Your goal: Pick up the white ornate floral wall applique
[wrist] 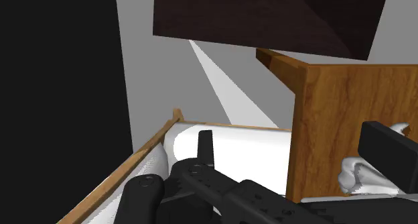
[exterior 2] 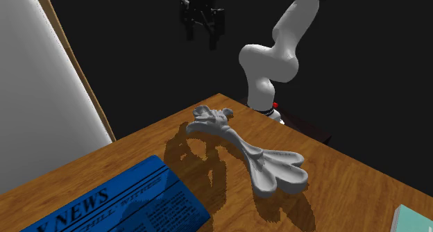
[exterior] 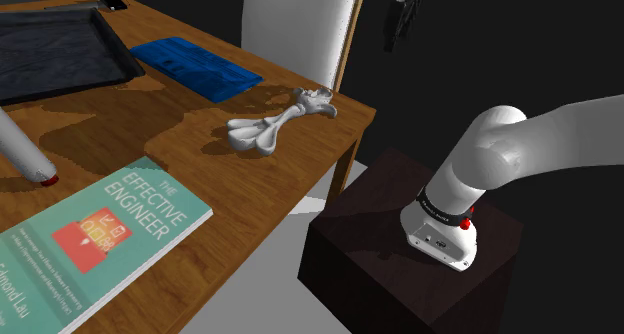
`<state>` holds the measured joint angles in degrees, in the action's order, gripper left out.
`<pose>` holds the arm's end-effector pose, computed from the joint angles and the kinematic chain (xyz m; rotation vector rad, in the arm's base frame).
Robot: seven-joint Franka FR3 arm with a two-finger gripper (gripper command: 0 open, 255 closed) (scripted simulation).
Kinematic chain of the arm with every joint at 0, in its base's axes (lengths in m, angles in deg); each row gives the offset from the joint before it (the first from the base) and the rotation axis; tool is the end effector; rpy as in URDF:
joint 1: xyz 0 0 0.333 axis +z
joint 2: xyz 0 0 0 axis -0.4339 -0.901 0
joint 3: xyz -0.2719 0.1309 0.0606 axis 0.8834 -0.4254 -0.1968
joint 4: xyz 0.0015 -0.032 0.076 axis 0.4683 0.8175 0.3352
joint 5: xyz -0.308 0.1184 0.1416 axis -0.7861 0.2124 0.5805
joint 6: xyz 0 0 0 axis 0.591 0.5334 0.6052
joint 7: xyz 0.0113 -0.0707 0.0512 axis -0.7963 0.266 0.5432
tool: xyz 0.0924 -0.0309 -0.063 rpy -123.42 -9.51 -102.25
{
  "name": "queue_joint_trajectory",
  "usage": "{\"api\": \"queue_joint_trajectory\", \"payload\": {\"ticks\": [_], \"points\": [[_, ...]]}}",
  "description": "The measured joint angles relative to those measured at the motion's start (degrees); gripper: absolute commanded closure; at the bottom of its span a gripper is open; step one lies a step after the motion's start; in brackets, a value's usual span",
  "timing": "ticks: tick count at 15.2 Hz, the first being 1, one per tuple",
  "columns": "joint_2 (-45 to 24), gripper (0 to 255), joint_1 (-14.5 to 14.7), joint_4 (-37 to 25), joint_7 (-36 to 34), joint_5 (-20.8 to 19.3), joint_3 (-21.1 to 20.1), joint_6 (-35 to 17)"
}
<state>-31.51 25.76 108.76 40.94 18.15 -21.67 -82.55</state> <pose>0.2618 -0.0009 0.5828 3.0148 0.2451 -0.0446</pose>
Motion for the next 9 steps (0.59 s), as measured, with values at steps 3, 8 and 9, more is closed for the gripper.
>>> {"api": "queue_joint_trajectory", "payload": {"ticks": [3,8,9], "points": [[-2.5,0,1.3,-0.7,2.5,-0.1,0.3,-1.5],[-10.7,0,6.9,-3.3,11.6,0.7,-0.4,-6.1],[-12.4,0,8.0,-3.9,13.5,0.9,-0.6,-7.0]]}}
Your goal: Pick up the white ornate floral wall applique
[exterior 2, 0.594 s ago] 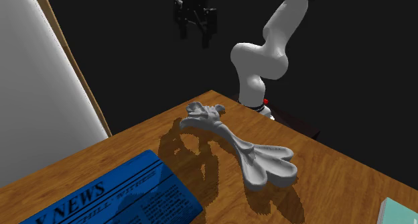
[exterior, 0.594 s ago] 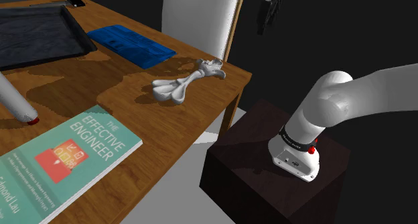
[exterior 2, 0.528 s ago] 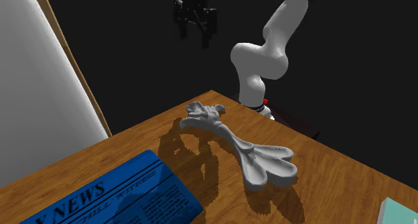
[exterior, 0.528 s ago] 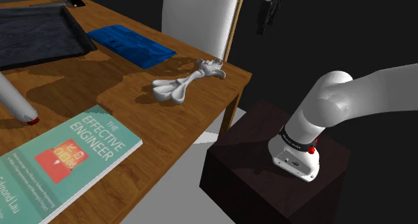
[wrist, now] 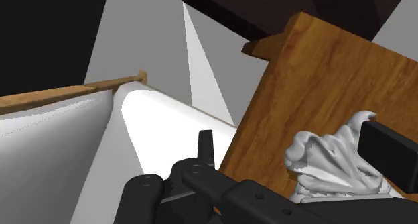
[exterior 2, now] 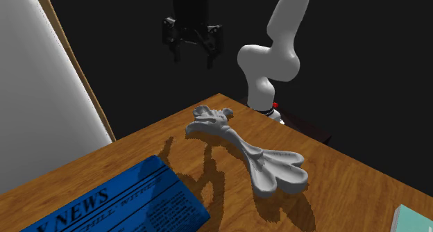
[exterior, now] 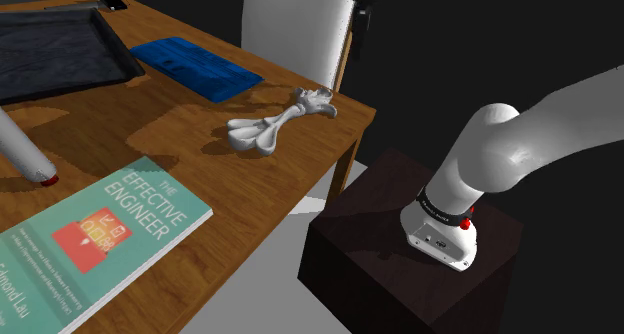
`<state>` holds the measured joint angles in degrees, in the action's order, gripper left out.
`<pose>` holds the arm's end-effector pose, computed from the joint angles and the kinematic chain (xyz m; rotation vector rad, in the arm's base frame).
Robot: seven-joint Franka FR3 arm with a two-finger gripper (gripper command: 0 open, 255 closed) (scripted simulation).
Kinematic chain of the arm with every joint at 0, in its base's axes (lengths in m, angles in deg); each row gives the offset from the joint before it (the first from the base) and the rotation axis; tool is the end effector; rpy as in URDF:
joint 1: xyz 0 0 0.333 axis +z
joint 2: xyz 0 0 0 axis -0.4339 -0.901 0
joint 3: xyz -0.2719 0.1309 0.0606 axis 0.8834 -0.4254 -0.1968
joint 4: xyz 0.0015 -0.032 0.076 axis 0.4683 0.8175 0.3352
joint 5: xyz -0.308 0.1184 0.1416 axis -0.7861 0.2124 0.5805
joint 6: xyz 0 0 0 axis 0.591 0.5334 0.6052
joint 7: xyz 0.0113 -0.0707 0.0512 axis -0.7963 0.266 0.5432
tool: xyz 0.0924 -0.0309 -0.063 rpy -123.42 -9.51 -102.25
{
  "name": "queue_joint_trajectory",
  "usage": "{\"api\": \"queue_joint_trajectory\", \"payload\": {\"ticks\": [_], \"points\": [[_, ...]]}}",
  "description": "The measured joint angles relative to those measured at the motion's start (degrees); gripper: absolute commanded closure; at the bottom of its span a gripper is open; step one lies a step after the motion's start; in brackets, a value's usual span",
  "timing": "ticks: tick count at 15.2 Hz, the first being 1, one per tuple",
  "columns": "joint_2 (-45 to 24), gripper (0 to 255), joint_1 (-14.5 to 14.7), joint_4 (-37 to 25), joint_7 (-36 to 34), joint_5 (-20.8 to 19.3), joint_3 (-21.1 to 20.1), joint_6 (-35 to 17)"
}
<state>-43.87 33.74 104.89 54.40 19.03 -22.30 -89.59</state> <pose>0.3267 0.0533 0.5582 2.9228 0.8423 -0.0887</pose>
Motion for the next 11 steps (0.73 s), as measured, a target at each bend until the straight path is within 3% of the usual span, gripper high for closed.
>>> {"api": "queue_joint_trajectory", "payload": {"ticks": [11], "points": [[-14.2,0,11.3,-6.1,21.2,2.3,-3.8,-5.9]]}}
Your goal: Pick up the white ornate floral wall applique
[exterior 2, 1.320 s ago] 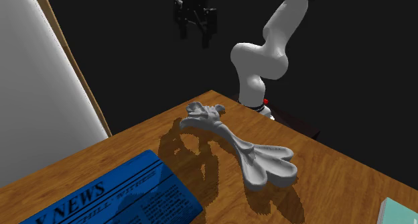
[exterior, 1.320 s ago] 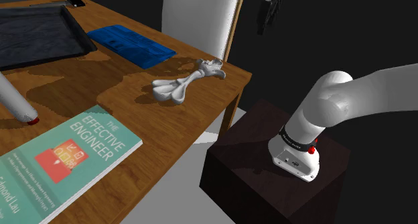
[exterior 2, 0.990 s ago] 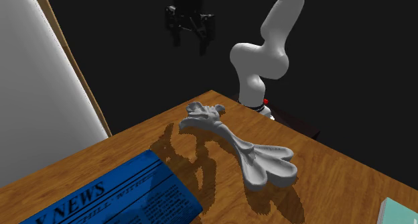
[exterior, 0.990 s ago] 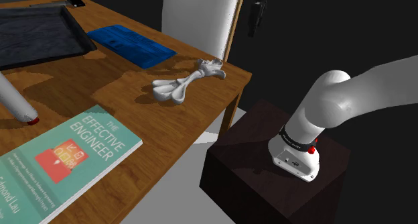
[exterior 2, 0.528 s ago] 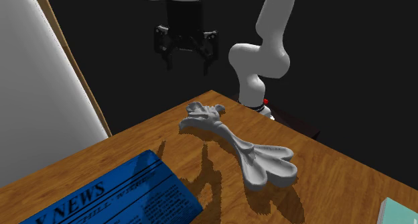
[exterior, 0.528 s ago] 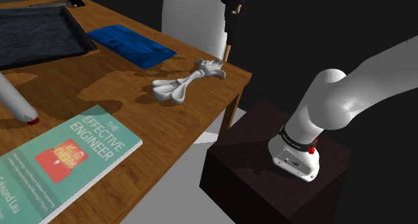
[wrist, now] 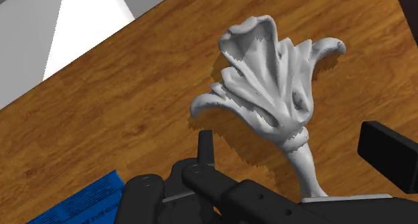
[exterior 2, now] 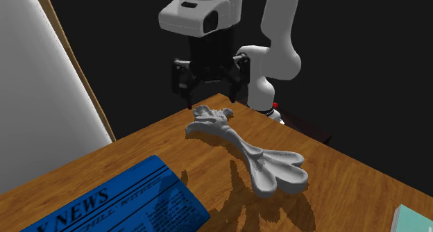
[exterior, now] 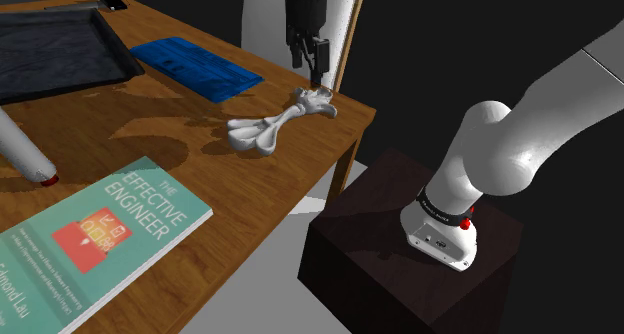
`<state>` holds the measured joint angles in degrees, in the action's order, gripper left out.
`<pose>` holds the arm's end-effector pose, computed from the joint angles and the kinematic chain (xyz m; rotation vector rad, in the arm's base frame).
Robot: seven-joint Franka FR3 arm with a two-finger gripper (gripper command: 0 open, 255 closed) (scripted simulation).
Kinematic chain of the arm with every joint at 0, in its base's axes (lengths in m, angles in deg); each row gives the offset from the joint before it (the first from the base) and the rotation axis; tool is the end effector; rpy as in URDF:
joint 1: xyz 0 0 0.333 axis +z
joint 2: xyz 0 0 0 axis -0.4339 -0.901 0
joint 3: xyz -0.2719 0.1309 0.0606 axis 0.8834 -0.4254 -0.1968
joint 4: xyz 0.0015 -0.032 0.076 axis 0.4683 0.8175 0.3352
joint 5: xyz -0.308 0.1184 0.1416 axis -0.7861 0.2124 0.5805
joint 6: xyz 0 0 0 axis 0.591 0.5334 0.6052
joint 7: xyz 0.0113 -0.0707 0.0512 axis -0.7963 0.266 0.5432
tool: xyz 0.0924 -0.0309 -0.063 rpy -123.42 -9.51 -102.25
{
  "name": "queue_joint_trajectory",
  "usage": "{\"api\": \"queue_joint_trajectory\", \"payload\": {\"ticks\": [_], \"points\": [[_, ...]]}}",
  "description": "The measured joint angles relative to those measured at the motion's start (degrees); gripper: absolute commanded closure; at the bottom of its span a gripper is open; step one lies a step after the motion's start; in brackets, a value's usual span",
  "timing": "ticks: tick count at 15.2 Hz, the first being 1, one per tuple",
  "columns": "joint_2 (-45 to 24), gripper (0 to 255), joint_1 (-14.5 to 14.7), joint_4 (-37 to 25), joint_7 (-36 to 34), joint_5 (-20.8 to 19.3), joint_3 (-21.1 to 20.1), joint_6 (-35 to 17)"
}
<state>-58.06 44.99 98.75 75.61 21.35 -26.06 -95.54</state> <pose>0.3672 0.1741 0.5212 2.5430 1.7293 -0.1493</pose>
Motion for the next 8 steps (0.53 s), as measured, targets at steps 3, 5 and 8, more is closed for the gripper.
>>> {"api": "queue_joint_trajectory", "payload": {"ticks": [3,5,8], "points": [[-3.0,0,2.8,-1.1,5.7,0.6,-1.5,-1.3],[-5.1,0,4.7,-2.3,9.3,1.1,-2.6,-1.9],[-5.5,0,5.8,-1.0,11.7,1.4,-3.3,-3.4]]}}
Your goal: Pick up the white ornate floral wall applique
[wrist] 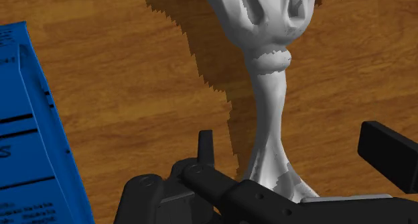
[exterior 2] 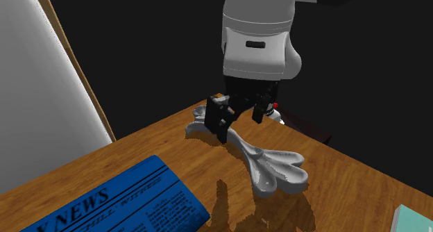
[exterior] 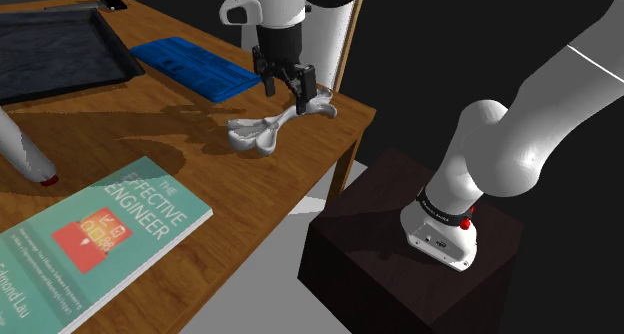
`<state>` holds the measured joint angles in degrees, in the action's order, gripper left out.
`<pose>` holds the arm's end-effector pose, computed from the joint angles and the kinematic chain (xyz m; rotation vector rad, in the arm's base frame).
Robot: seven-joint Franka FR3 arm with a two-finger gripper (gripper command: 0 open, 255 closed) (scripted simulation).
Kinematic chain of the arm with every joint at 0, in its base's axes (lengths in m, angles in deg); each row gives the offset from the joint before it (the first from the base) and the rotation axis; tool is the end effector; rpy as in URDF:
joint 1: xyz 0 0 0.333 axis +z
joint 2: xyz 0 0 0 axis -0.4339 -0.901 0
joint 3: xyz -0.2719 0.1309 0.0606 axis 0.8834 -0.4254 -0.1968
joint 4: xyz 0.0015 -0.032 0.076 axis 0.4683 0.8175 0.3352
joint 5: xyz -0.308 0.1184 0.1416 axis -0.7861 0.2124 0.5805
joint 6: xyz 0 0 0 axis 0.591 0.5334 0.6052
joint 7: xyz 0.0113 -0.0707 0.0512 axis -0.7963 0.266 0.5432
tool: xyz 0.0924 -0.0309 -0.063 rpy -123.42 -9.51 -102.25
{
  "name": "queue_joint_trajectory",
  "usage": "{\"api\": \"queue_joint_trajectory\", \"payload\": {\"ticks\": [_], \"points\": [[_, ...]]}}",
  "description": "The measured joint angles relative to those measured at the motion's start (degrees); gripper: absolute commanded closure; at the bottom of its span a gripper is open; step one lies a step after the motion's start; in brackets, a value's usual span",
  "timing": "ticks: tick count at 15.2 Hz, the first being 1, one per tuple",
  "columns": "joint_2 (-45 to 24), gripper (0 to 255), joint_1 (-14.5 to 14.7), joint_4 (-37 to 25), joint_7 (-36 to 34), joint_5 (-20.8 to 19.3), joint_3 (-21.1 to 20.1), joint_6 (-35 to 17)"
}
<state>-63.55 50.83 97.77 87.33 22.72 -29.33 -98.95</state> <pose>0.3556 0.2473 0.4922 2.2081 2.1728 -0.1789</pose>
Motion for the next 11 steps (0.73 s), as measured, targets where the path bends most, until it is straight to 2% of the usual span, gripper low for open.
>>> {"api": "queue_joint_trajectory", "payload": {"ticks": [6,7,11], "points": [[-0.9,0,0.2,3.5,0.1,-0.1,-0.2,-4.3],[-1.0,255,0.2,3.7,0.1,-0.1,-0.2,-4.6],[-0.9,255,0.1,3.5,0.1,-0.2,-0.1,-5.2]]}}
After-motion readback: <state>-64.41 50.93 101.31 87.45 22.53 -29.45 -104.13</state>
